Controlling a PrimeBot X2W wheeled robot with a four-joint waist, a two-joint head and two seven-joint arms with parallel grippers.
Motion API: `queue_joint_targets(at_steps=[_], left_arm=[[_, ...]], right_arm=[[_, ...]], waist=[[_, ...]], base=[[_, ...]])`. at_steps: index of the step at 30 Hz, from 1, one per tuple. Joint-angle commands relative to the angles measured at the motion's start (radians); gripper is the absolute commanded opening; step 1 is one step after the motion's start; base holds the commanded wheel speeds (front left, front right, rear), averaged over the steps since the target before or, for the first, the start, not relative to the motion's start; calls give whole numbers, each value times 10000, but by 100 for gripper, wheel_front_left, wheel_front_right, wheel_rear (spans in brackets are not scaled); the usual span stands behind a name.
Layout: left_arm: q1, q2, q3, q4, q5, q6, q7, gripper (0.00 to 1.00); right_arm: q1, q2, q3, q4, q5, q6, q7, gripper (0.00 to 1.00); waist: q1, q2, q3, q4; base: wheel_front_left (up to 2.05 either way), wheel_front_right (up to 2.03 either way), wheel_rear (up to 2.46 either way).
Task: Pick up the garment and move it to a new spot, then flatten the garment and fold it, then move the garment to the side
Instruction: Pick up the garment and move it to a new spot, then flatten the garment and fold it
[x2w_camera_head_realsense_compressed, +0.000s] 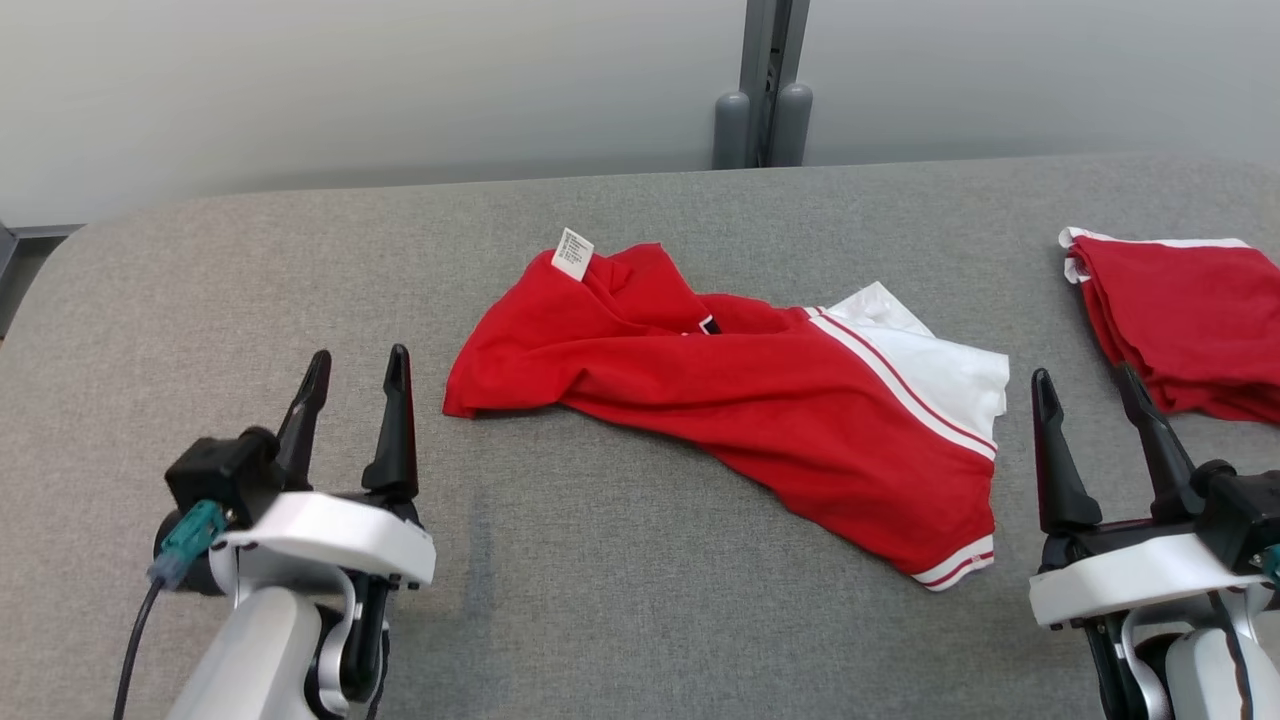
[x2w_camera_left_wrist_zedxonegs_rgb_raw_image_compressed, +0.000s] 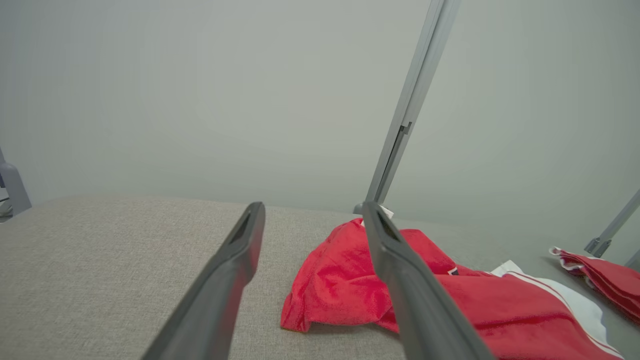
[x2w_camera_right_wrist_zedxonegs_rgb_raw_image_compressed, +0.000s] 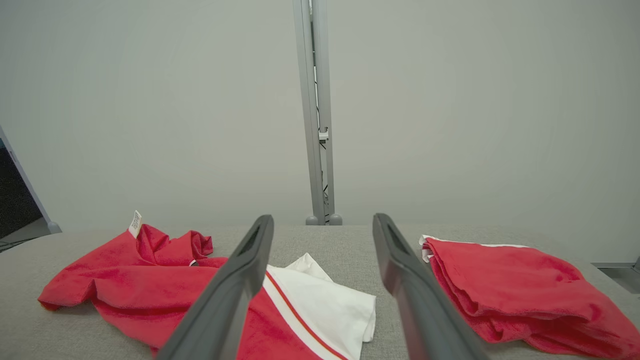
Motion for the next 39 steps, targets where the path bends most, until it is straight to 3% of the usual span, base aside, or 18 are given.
queue_joint_targets(at_steps=[1, 13, 39], left_arm=[[559, -107, 374, -483, 231, 84, -10, 100], [3400, -811, 2004, -2569, 1430, -82, -13, 100], [3898, -1070, 1868, -1928, 1701, -295, -13, 100]], right_arm=[[157, -49, 31, -47, -71, 1, 70, 100], [900, -47, 94, -43, 478, 1, -30, 100], [1208, -50, 448, 330, 643, 1, -90, 100]], waist=[[0, 0, -109, 63], [0, 0, -569, 168], [0, 0, -1029, 236]], base=[[0, 0, 0], [0, 0, 0], [0, 0, 0]])
